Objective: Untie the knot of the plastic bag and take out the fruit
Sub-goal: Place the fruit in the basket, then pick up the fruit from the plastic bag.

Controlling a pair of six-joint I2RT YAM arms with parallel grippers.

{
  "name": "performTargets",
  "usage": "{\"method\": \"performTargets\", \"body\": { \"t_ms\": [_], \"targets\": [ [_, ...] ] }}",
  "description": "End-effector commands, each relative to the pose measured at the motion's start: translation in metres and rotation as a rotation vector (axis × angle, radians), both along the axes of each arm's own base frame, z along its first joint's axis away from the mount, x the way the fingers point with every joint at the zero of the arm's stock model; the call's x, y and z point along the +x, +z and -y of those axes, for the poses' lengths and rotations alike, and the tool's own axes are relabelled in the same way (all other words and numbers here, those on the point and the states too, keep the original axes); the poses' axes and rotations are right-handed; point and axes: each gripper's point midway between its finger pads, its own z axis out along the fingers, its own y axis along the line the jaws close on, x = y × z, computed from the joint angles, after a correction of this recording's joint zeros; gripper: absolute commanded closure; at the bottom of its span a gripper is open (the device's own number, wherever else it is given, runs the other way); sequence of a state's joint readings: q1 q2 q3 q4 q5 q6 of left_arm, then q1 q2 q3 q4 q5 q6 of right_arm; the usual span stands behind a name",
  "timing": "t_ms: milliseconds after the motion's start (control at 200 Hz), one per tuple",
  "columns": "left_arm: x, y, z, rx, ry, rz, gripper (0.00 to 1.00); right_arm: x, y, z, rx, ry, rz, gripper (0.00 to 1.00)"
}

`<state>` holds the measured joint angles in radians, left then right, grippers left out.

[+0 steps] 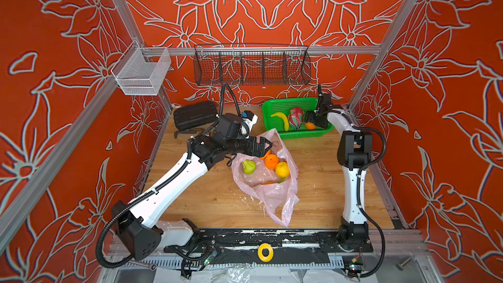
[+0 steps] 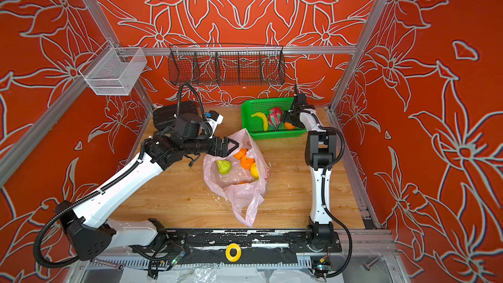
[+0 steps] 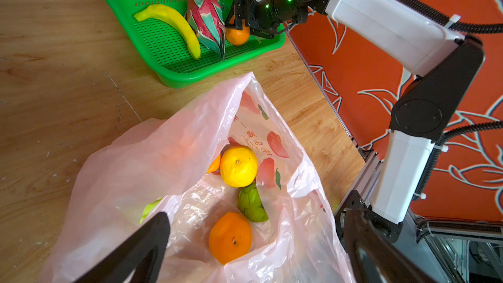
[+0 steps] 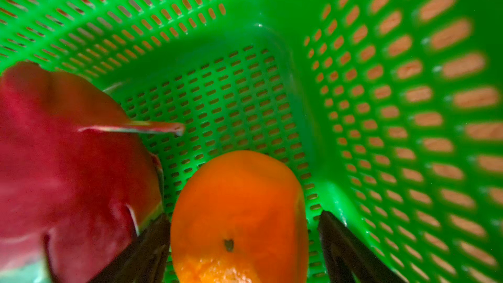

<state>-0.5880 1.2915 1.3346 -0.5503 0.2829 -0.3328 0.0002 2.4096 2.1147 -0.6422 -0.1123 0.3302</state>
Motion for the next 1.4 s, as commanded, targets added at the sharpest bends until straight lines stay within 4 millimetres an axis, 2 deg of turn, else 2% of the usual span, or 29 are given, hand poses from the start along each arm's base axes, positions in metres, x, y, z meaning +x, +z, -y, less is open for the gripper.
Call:
{"method": "performTargets", "body": {
  "t_ms": [0,130,235,260,405,580,691,791,956,1131,1221,1326,1396],
  "targets": [
    [-0.006,0.003,-0.008,0.015,0.016,0.024,0.02,-0.001,0.046,-0.003,0.004,0.004,0.067,0.03],
    [-0.007,-0.003,-0.020,0.047,0.060,0.021,0.02,-0.011,0.080,-0.007,0.028,0.007,0.131,0.03],
    [-0.008,-0.009,-0.030,0.087,0.097,0.021,0.02,-0.027,0.117,-0.014,0.070,0.012,0.218,0.04],
    [-0.007,-0.011,-0.033,0.099,0.107,0.021,0.02,-0.032,0.132,-0.017,0.082,0.019,0.250,0.04],
    [-0.007,-0.025,-0.050,0.183,0.149,0.017,0.02,-0.070,0.184,-0.038,0.142,0.075,0.356,0.05],
    [-0.004,-0.040,-0.062,0.269,0.153,0.013,0.02,-0.132,0.239,-0.081,0.224,0.224,0.481,0.06],
    [0.003,-0.051,-0.069,0.329,0.167,-0.003,0.02,-0.177,0.267,-0.123,0.259,0.378,0.528,0.07],
    [0.009,-0.061,-0.069,0.365,0.168,-0.024,0.02,-0.220,0.284,-0.161,0.283,0.523,0.539,0.07],
    [0.021,-0.080,-0.072,0.422,0.188,-0.051,0.02,-0.278,0.295,-0.206,0.412,0.686,0.521,0.10],
    [0.033,-0.097,-0.073,0.424,0.209,-0.097,0.01,-0.324,0.289,-0.241,0.475,0.816,0.472,0.14],
    [0.037,-0.105,-0.072,0.417,0.207,-0.116,0.03,-0.342,0.277,-0.259,0.476,0.877,0.432,0.16],
    [0.040,-0.112,-0.071,0.397,0.205,-0.149,0.13,-0.364,0.254,-0.284,0.439,0.969,0.372,0.18],
    [0.042,-0.114,-0.070,0.378,0.202,-0.165,0.22,-0.376,0.231,-0.297,0.373,1.019,0.327,0.18]
  ]
}}
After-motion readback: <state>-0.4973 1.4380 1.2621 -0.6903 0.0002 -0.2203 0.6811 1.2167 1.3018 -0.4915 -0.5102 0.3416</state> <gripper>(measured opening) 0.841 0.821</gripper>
